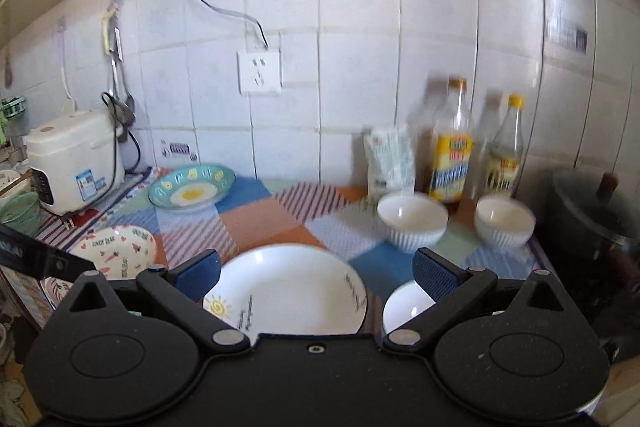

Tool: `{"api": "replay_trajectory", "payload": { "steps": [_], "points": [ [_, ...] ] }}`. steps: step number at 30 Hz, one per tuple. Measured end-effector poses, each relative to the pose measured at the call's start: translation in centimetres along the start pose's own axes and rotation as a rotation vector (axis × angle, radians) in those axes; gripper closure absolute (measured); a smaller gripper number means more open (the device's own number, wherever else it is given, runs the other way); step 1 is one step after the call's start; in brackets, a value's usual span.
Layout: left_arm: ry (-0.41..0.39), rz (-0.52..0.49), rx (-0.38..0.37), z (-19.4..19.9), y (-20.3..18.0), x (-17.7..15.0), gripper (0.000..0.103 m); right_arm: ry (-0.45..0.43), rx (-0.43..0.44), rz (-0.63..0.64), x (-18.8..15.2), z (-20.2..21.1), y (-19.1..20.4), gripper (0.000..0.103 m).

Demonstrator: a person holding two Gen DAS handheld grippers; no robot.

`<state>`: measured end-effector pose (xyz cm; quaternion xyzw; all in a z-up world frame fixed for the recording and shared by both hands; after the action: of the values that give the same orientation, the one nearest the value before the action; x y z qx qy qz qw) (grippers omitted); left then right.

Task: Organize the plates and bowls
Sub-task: 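Move both tools toward the white Morning Honey plate, then close the left gripper on the plate rim while the right gripper grips it too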

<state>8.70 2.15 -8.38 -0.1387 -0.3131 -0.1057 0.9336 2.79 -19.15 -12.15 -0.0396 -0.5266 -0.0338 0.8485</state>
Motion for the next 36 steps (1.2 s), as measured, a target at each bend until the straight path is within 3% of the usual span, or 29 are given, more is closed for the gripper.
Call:
{"api": "replay_trajectory", "payload": {
  "steps": [4, 6, 13, 19, 23, 25, 27, 29, 31, 33, 36],
  "points": [
    [-0.011, -0.009, -0.034, -2.6, 0.3, 0.6, 0.013, 0.139, 0.039, -0.167, -3.7, -3.7, -0.6, 0.004],
    [0.000, 0.000, -0.045, -3.8, 0.4, 0.8, 0.013, 0.189, 0.015, -0.204, -5.3, -5.1, -0.5, 0.008],
    [0.019, -0.026, -0.030, -8.7, 0.7, 1.1, 0.013, 0.268, 0.065, -0.298, -8.1, -8.1, 0.1, 0.013],
    [0.091, -0.052, -0.060, -12.9, 0.1, 0.9, 0.032, 0.301, 0.055, -0.368, -8.7, -10.4, -1.3, 0.024],
    [0.142, -0.037, -0.087, -15.5, 0.3, 0.6, 0.043, 0.336, 0.054, -0.382, -9.1, -11.7, -1.5, 0.046],
    [0.154, -0.026, -0.041, -16.7, 0.7, 0.3, 0.049, 0.343, 0.055, -0.405, -9.3, -12.2, -1.7, 0.050],
    [0.157, 0.007, -0.073, -17.3, 1.2, 0.3, 0.056, 0.332, 0.031, -0.445, -9.4, -12.5, -2.3, 0.052],
    [0.157, 0.021, -0.106, -17.4, 1.2, 0.4, 0.066, 0.337, 0.023, -0.468, -9.3, -13.0, -2.8, 0.073],
    [0.164, 0.021, -0.138, -17.7, 1.0, 0.5, 0.075, 0.344, 0.020, -0.478, -9.3, -13.3, -3.2, 0.085],
    [0.179, 0.019, -0.177, -18.1, 0.7, 0.5, 0.083, 0.353, 0.030, -0.502, -9.4, -13.5, -3.5, 0.086],
    [0.184, 0.031, -0.175, -18.4, 0.3, 0.5, 0.082, 0.360, 0.041, -0.514, -9.6, -13.7, -3.4, 0.086]
  ]
}}
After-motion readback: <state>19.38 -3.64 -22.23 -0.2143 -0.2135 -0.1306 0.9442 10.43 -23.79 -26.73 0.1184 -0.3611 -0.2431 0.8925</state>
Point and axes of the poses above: each gripper's, at about its wrist camera, not at the fingertips, and z roughly against the way its jaws point, y to its left, x to its top, the point moved 4 cm from there along -z, roughly the way its jaws point, and after that the axes turned 9 degrees about -x, right-handed, at the moved point
